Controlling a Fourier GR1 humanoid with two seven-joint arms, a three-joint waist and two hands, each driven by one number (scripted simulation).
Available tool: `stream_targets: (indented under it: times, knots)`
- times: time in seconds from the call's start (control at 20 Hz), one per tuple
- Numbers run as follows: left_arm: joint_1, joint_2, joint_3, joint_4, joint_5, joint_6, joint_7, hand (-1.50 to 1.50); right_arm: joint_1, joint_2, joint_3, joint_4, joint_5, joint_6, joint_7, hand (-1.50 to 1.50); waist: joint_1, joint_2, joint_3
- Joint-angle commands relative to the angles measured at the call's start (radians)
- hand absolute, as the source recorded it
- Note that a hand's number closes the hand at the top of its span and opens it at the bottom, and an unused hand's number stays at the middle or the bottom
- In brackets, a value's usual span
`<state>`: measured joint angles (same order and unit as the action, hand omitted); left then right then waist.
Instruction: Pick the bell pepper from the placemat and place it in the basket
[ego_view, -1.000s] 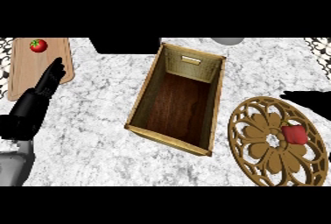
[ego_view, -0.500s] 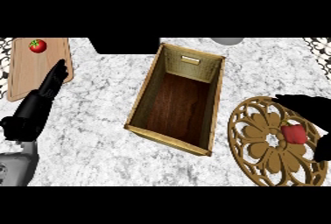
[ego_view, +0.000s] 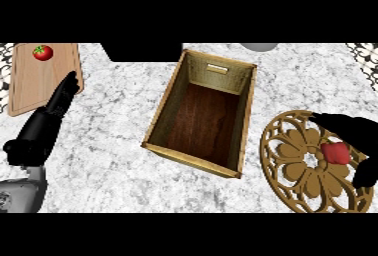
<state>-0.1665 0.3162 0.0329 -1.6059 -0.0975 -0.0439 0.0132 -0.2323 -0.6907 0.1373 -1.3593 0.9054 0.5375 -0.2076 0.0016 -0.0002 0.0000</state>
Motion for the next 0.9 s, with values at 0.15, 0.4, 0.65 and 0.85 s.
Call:
stream_targets:
  times: [0.15,0.4,0.65,0.85]
  knots:
    - [-0.066,-0.005,0.053,0.083,-0.015,-0.035,-0.027,0.00,-0.006,0.053,-0.015,0.065,0.095,-0.027,-0.050,-1.50,-0.001,0.000,0.000]
    - [0.033,0.004,0.057,-0.025,0.005,-0.082,-0.007,0.00,-0.077,0.071,-0.044,0.240,0.144,-0.097,-0.096,-1.50,0.009,0.001,0.000]
    - [-0.038,-0.045,0.044,0.020,-0.052,-0.040,0.008,0.00,-0.028,0.122,-0.057,0.226,0.183,-0.127,-0.090,-1.50,0.001,0.000,0.000]
    - [-0.068,-0.007,0.099,0.030,-0.014,-0.097,0.040,0.00,-0.081,0.134,-0.062,0.256,0.217,-0.081,-0.084,-1.50,0.002,0.000,0.000]
